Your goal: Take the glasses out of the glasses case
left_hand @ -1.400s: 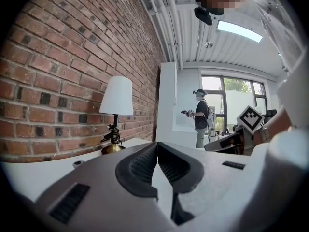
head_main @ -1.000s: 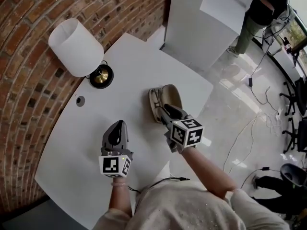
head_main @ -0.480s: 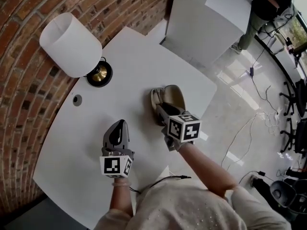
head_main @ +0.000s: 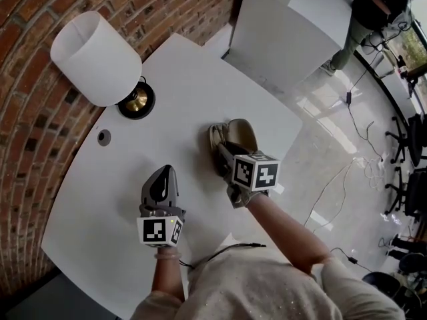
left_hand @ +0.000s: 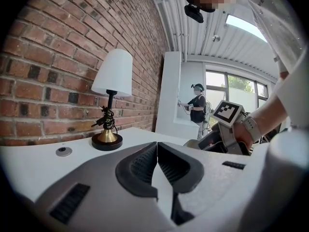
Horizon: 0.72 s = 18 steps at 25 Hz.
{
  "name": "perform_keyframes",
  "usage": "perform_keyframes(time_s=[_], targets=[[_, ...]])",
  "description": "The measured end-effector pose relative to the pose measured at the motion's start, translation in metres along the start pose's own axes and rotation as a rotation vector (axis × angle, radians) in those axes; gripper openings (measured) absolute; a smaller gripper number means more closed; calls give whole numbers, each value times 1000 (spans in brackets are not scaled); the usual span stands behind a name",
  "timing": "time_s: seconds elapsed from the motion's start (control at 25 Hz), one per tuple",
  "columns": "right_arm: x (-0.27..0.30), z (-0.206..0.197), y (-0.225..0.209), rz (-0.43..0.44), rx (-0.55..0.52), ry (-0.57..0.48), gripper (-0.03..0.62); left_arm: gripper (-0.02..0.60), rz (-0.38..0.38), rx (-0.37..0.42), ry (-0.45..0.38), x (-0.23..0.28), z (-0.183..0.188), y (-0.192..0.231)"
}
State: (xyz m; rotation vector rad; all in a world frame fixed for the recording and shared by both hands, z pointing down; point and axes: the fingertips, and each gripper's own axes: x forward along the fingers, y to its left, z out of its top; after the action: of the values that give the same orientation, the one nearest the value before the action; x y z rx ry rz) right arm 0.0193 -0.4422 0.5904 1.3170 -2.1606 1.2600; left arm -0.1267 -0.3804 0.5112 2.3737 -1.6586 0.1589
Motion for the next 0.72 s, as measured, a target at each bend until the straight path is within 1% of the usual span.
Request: perform_keyframes(time_s=[0.08,0.16,0.24,0.48,0.72], targets=[[2,-1,-1,1,15,6,72,6,10,-5,0,-1,0,3],[2,-1,-2,8,34,3,41,6,17,-8,1,-2,-1,6],[3,-1,-1,22,51,-2,26,6,17,-7,3,-3,-2,7],[1,5,2,38,52,-33,21,6,9,-11,0,-3,-2,8],[-9,10,9,56,31,-66,21,6,7,-1,-10,-7,4,6]])
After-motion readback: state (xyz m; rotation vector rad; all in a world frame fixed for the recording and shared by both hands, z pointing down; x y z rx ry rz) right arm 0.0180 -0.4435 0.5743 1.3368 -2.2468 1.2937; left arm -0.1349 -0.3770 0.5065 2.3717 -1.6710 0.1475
